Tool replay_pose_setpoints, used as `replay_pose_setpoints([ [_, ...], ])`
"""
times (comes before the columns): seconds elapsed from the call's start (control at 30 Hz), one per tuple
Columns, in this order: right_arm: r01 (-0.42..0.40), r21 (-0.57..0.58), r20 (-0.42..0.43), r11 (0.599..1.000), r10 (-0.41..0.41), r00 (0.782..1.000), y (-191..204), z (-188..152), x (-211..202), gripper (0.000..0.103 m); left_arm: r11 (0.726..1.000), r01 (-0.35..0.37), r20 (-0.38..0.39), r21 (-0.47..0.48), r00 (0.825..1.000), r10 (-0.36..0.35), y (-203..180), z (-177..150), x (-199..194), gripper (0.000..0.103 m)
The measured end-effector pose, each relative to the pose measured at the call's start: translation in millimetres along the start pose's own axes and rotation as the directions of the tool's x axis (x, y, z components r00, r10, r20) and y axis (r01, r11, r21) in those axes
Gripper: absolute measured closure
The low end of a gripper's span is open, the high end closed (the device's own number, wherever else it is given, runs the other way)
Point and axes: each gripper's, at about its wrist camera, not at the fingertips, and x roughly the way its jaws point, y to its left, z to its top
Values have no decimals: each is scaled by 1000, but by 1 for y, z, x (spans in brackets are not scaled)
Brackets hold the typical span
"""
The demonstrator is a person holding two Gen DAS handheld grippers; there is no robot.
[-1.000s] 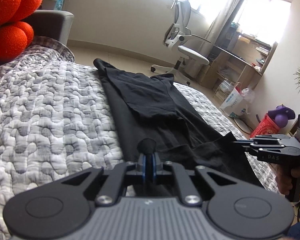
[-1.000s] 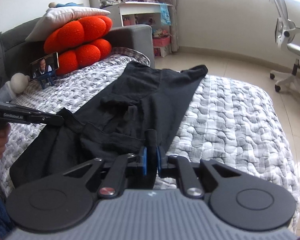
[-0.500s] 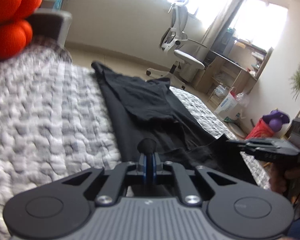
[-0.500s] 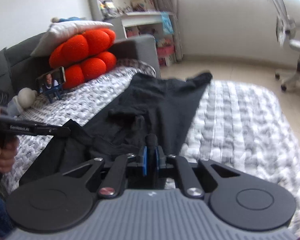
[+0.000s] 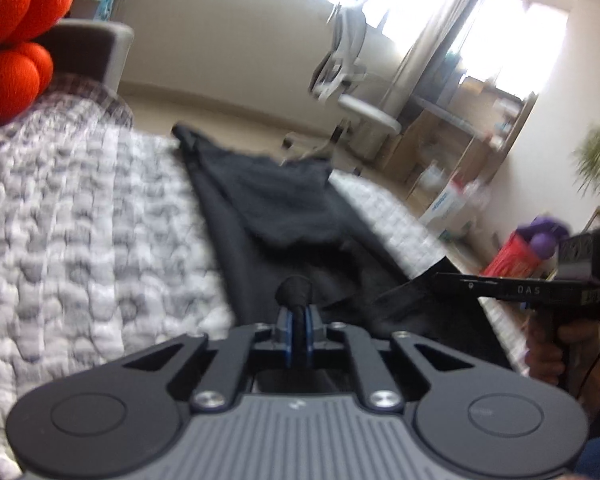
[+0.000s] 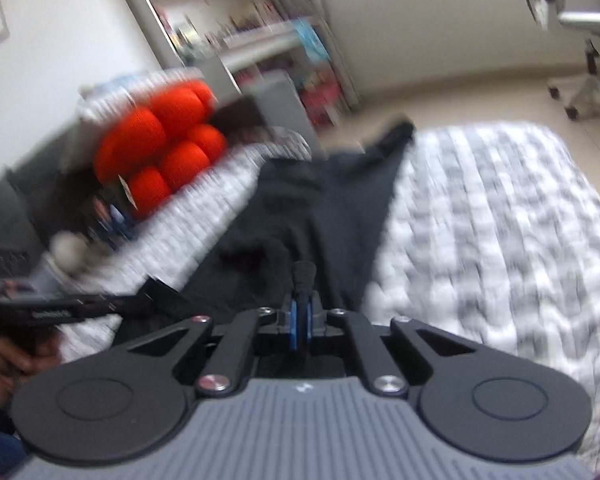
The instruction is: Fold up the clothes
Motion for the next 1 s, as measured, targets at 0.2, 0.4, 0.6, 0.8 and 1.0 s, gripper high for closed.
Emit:
replay_pose_setpoints([
  [0.2, -34, -26, 89, 999, 36, 995, 0, 41, 6, 99, 998, 65, 132, 17, 989, -66, 0, 49, 0, 97],
  [0.4, -53, -15, 140, 998, 55, 989, -29, 95, 57, 99, 996, 75, 229, 38, 970, -82, 26, 117, 53, 97],
  [0.6, 9, 93, 114, 996, -19, 993, -74, 130, 126, 99, 994, -28, 137, -101, 990, 42, 79, 151, 139, 97],
  [0.8, 134, 86, 12, 987, -135, 991, -87, 120, 168, 98, 979, -128, 61, -158, 988, 139, 102, 132, 169, 96],
  [1.0, 161, 95, 87, 982, -169, 982, -83, 115, 156, 98, 979, -145, 86, -146, 984, 159, 97, 132, 165, 94],
])
